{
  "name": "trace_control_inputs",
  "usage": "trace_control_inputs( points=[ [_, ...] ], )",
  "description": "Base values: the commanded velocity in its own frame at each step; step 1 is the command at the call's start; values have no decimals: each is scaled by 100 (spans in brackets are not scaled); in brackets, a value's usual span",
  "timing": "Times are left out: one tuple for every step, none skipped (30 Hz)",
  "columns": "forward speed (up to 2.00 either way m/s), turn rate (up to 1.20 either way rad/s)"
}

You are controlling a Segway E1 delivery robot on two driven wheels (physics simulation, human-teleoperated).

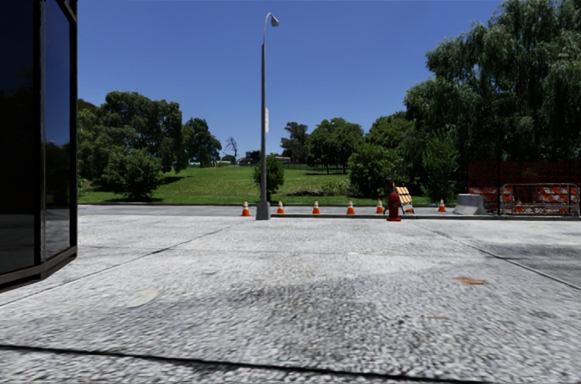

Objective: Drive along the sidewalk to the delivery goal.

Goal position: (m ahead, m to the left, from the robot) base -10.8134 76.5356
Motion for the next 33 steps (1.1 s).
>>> trace_control_inputs(
  points=[
    [200, 0],
    [200, 0],
    [200, 0],
    [200, 0],
    [200, 0],
    [200, 0],
    [200, 4],
    [200, 11],
    [200, 24],
    [200, 30],
    [200, 36],
    [200, 39],
    [200, 39],
    [200, 39],
    [200, 39],
    [200, 39],
    [200, 39],
    [200, 39],
    [200, 40],
    [200, 42],
    [200, 42],
    [200, 42],
    [200, 42],
    [200, 42],
    [200, 42],
    [200, 42],
    [200, 42],
    [200, 42],
    [200, 42],
    [200, 42],
    [200, 42],
    [200, 42],
    [200, 42]
  ],
)
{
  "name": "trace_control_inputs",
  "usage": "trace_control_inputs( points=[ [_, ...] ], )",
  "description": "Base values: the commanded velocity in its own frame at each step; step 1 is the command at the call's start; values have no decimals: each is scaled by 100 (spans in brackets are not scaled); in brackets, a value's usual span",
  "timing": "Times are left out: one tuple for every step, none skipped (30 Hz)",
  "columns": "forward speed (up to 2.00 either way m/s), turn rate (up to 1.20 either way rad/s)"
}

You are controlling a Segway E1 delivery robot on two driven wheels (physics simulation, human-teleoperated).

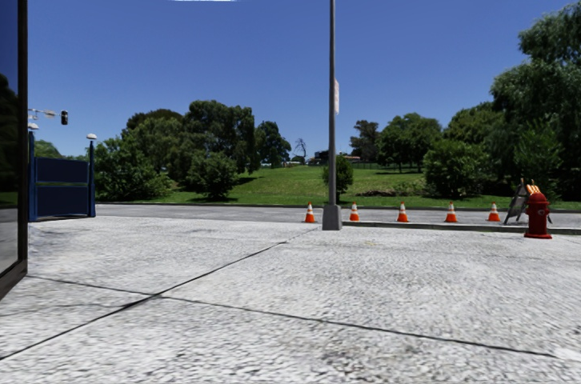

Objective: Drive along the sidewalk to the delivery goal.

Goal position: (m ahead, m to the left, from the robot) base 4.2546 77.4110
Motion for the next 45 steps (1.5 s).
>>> trace_control_inputs(
  points=[
    [200, 42],
    [200, 42],
    [200, 42],
    [200, 42],
    [200, 42],
    [200, 42],
    [200, 42],
    [200, 42],
    [200, 42],
    [200, 42],
    [200, 42],
    [200, 42],
    [200, 42],
    [200, 42],
    [200, 42],
    [200, 42],
    [200, 42],
    [200, 42],
    [200, 42],
    [200, 42],
    [200, 42],
    [200, 42],
    [200, 42],
    [200, 43],
    [200, 43],
    [200, 44],
    [200, 45],
    [200, 46],
    [200, 46],
    [200, 46],
    [200, 48],
    [200, 48],
    [200, 48],
    [200, 48],
    [200, 48],
    [200, 48],
    [200, 48],
    [200, 48],
    [200, 48],
    [200, 48],
    [200, 48],
    [200, 48],
    [200, 48],
    [200, 48],
    [200, 48]
  ],
)
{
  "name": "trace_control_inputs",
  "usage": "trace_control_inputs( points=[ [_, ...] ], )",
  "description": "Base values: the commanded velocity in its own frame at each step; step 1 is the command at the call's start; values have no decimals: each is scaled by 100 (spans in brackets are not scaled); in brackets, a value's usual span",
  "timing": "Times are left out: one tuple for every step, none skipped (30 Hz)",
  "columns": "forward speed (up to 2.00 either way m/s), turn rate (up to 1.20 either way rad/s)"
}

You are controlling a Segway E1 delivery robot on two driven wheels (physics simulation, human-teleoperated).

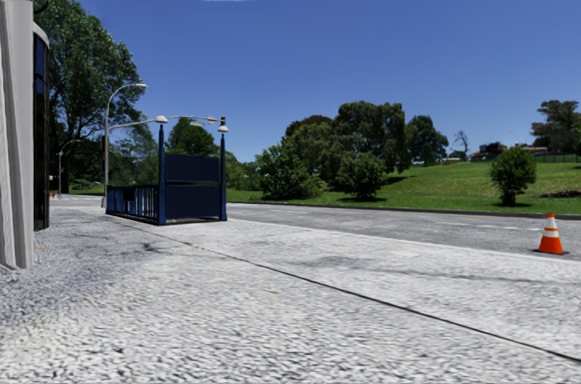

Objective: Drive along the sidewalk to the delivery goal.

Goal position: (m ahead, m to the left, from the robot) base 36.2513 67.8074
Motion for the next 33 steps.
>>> trace_control_inputs(
  points=[
    [200, 48],
    [200, 48],
    [200, 48],
    [200, 48],
    [200, 48],
    [200, 48],
    [200, 48],
    [200, 48],
    [200, 48],
    [200, 48],
    [200, 48],
    [200, 48],
    [200, 48],
    [200, 48],
    [200, 48],
    [200, 48],
    [200, 48],
    [200, 48],
    [200, 48],
    [200, 48],
    [200, 48],
    [200, 48],
    [200, 48],
    [200, 48],
    [200, 48],
    [200, 48],
    [200, 48],
    [200, 48],
    [200, 48],
    [200, 48],
    [200, 48],
    [200, 48],
    [200, 48]
  ],
)
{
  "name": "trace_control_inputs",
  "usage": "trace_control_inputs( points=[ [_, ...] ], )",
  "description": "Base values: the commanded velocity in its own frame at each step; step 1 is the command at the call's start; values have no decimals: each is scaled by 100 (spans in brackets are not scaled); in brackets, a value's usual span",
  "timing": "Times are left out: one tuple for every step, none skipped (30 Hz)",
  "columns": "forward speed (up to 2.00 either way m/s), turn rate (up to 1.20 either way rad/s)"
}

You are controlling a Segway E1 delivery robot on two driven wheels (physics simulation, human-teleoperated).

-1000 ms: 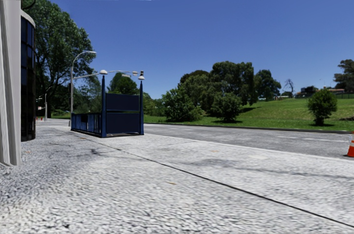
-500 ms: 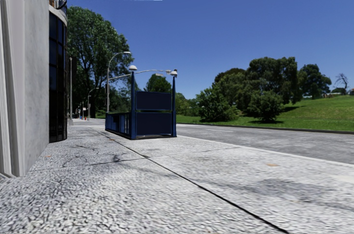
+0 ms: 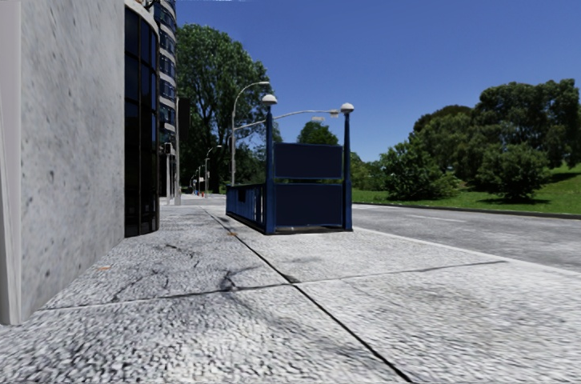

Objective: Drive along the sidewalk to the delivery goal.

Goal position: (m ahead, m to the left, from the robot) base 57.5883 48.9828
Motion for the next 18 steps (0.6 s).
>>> trace_control_inputs(
  points=[
    [200, 48],
    [200, 48],
    [200, 48],
    [200, 48],
    [200, 48],
    [200, 48],
    [200, 48],
    [200, 48],
    [200, 48],
    [200, 48],
    [200, 48],
    [200, 48],
    [200, 48],
    [200, 48],
    [200, 48],
    [200, 48],
    [200, 48],
    [200, 48]
  ],
)
